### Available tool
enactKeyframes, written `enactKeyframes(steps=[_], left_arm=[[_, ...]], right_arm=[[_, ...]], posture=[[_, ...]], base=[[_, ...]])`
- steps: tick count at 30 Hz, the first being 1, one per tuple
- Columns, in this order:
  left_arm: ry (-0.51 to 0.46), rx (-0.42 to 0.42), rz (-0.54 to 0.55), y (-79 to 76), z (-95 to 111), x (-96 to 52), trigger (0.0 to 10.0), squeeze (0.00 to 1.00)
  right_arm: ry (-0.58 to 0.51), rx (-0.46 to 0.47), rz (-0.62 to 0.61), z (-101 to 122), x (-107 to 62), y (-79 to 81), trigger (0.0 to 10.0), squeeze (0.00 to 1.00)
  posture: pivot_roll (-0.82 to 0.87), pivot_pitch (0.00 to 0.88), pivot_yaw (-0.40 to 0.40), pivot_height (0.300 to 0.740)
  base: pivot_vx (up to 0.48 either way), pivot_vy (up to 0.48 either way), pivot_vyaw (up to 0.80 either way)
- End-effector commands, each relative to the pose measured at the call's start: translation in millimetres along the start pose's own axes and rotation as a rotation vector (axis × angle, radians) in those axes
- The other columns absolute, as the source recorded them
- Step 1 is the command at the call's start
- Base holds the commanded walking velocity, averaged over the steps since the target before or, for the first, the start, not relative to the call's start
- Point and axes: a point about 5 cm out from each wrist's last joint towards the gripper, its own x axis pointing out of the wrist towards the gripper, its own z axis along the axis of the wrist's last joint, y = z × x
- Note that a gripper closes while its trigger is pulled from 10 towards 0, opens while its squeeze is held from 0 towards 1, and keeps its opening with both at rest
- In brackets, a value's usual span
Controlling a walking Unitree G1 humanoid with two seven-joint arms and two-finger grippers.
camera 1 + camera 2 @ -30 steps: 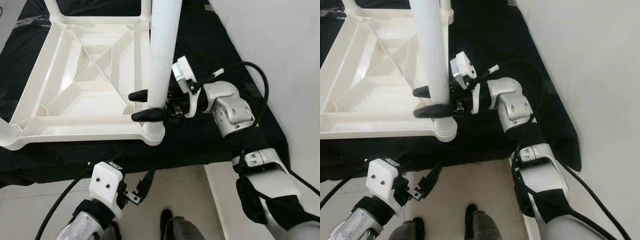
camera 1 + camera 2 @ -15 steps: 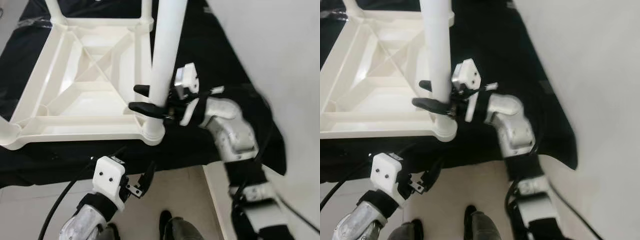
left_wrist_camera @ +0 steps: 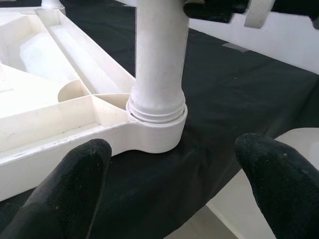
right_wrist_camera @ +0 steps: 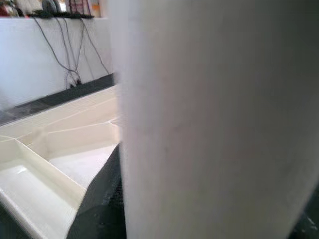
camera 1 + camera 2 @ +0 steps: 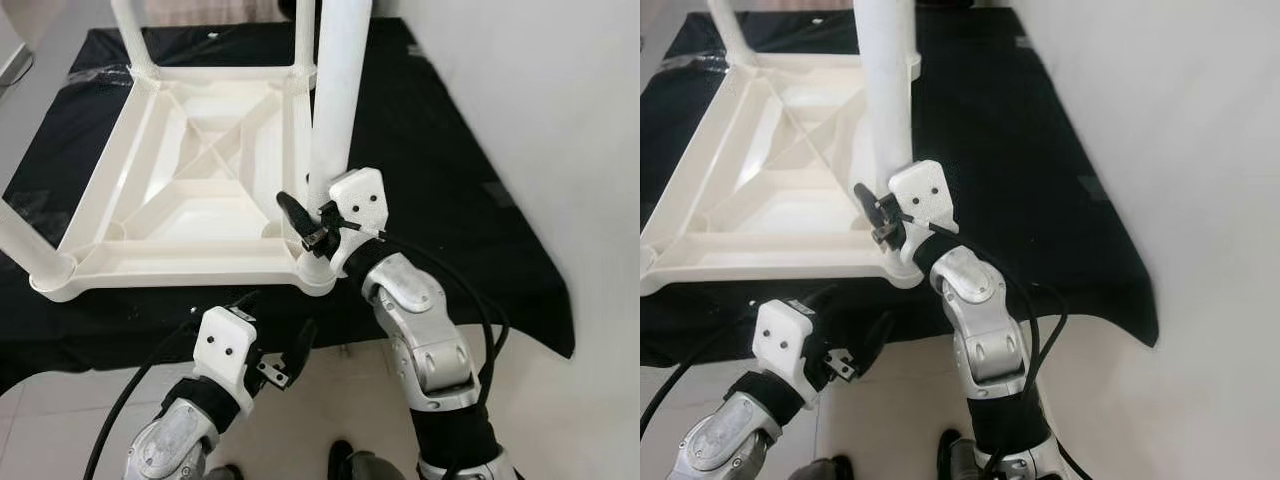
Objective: Building children table
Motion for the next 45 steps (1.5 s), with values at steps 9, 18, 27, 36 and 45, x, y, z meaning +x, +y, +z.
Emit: enactKeyframes(steps=[9,18,27,36,45], left_arm=[[0.011,-0.015,0.003,-2.7,-3.2,-1.7,10.0,0.00],[0.013,-0.014,0.009,-4.5,-0.4,-6.4,10.0,0.00],[0.030,-0.003,0.014,-2.7,2.0,-14.7,10.0,0.00],[0.044,0.004,0.025,-1.6,2.6,-20.6,10.0,0.00],[0.053,0.001,0.026,-1.5,2.7,-21.6,10.0,0.00]], right_arm=[[-0.119,-0.003,0.479,13.7,20.0,4.4,10.0,1.00],[-0.057,-0.111,0.808,13.1,19.1,-14.6,10.0,0.00],[-0.075,0.014,0.920,23.3,32.5,-37.2,10.0,0.00],[-0.081,0.069,1.072,25.6,29.9,-47.8,0.0,0.00],[-0.096,0.022,1.019,25.5,30.3,-60.3,0.0,0.00]], posture=[[0.04,0.253,-0.075,0.740],[0.08,0.278,-0.080,0.740],[0.16,0.312,-0.064,0.740],[0.18,0.324,-0.056,0.740],[0.16,0.321,-0.059,0.740]], base=[[0.000,0.000,0.00],[0.000,0.000,0.00],[0.000,0.000,0.00],[0.000,0.000,0.00],[0.000,0.000,0.00]])
